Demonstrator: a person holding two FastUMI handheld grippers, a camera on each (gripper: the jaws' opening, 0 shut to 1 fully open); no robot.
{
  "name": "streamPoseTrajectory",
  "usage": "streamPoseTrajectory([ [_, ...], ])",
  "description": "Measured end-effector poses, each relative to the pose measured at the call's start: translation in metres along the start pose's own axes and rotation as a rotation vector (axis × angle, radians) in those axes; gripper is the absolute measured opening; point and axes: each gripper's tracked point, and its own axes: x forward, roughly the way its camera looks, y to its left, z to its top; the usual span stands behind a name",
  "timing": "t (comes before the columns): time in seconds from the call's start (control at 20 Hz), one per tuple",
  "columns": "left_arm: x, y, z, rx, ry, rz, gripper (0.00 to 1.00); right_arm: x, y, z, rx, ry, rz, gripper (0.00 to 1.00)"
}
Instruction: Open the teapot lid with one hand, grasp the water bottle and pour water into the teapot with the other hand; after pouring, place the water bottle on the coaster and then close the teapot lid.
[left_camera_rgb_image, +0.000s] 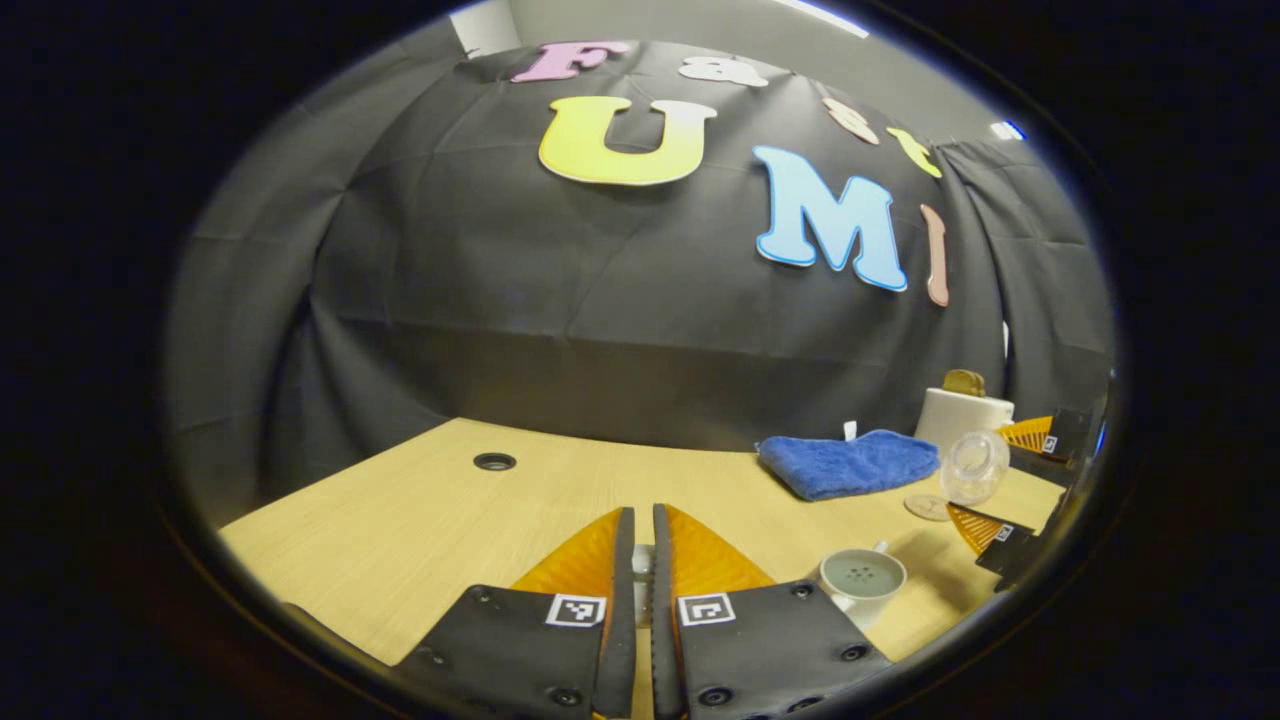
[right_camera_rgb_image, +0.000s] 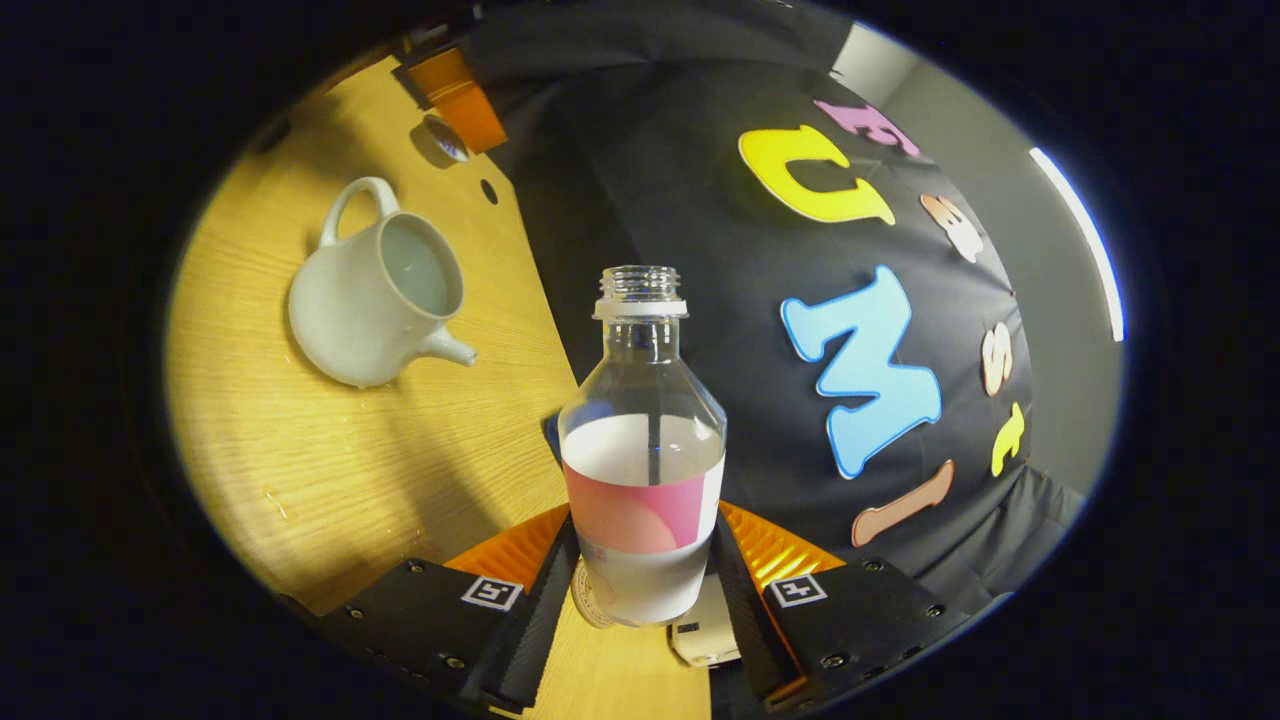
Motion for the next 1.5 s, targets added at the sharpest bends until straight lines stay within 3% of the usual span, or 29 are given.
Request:
streamPoseTrajectory([
  [0.3,0.001,0.003,0.002,-0.013,-0.005,0.004,0.14,-0.008,0.014,0.013,-0.238,-0.038,0.016,0.74],
  [0.8,0.001,0.008,0.000,-0.034,-0.004,0.002,0.13,0.008,0.000,0.011,-0.484,-0.090,-0.012,0.74],
  [1.5,0.004,0.012,-0.002,-0.068,-0.001,-0.001,0.14,-0.002,-0.008,0.030,-0.721,-0.156,-0.079,0.74],
])
